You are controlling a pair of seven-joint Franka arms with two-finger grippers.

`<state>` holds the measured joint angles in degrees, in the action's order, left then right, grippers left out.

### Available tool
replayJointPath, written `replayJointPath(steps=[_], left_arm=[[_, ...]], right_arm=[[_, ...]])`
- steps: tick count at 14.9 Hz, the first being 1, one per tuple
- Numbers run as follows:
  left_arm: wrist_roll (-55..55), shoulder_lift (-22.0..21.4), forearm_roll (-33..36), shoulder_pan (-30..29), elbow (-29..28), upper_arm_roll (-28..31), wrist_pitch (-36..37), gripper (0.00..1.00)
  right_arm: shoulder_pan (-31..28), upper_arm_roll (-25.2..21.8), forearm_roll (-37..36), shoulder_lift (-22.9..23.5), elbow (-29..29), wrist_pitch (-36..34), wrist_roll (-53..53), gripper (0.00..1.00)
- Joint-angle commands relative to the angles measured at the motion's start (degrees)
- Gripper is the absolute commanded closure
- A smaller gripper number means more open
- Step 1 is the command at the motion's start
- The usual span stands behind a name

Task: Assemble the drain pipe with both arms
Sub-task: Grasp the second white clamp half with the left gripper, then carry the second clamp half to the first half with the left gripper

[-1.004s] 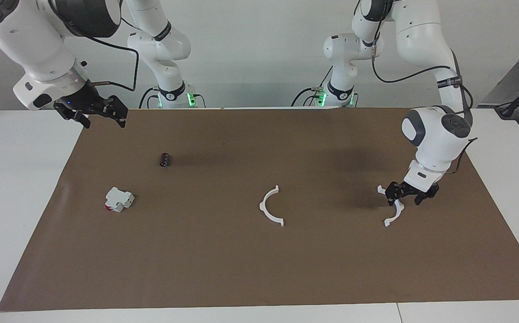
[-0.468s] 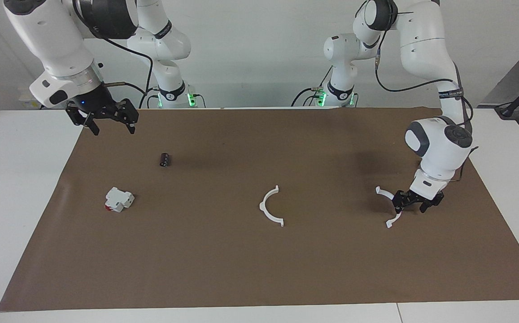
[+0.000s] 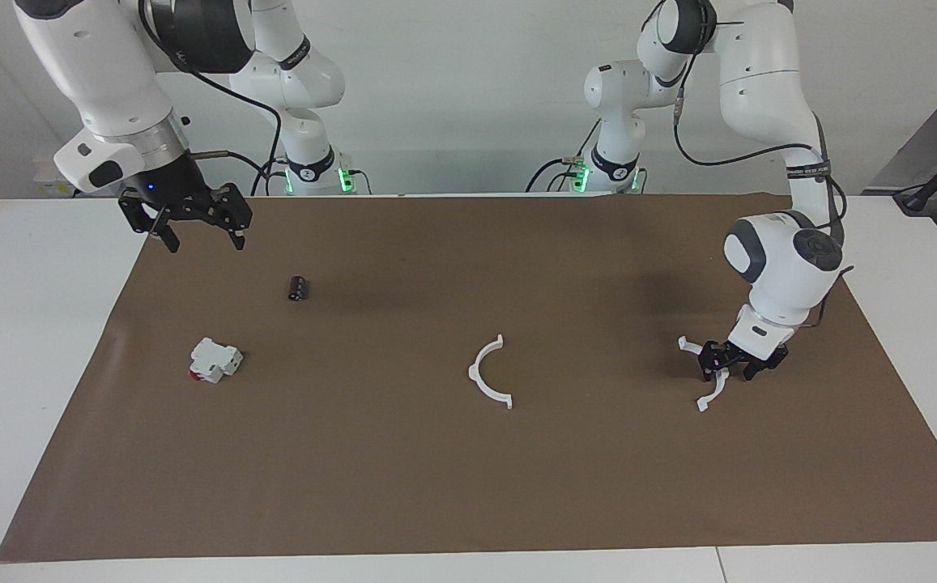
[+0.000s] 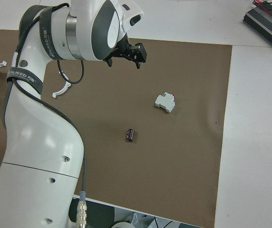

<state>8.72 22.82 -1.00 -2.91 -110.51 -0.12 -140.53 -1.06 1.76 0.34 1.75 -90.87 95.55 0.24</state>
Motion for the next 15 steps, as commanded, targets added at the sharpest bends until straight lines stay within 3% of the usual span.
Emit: replayJointPath(steps=[1,2,3,10,15], left_arm=[[0.95,-3.22,-1.11,0.89,-2.25,0.3,3.15,0.64],[0.95,-3.75,-1.11,0.89,-2.34,0.39,3.77,0.88],[0.86,-3.84,-1.11,0.89,-2.34,0.39,3.69,1.0],[-0.46,-3.66,-1.11,3.34,0.9,0.48,3.95,1.0],[-6.77,-2.87,-0.5,9.23,3.45,0.91,3.43,1.0]], right_arm=[[0.01,-1.31,0.45,-2.01,-1.41,0.69,0.28,0.0],[0.1,-1.58,0.45,-2.02,-1.41,0.51,0.2,0.0],[-0.08,-1.67,0.45,-2.28,-1.5,-0.18,0.2,0.0],[0.36,-1.76,0.45,-4.91,-1.5,-2.92,0.37,0.0],[0.01,-1.85,0.37,-5.0,-1.5,-5.03,0.37,0.0]])
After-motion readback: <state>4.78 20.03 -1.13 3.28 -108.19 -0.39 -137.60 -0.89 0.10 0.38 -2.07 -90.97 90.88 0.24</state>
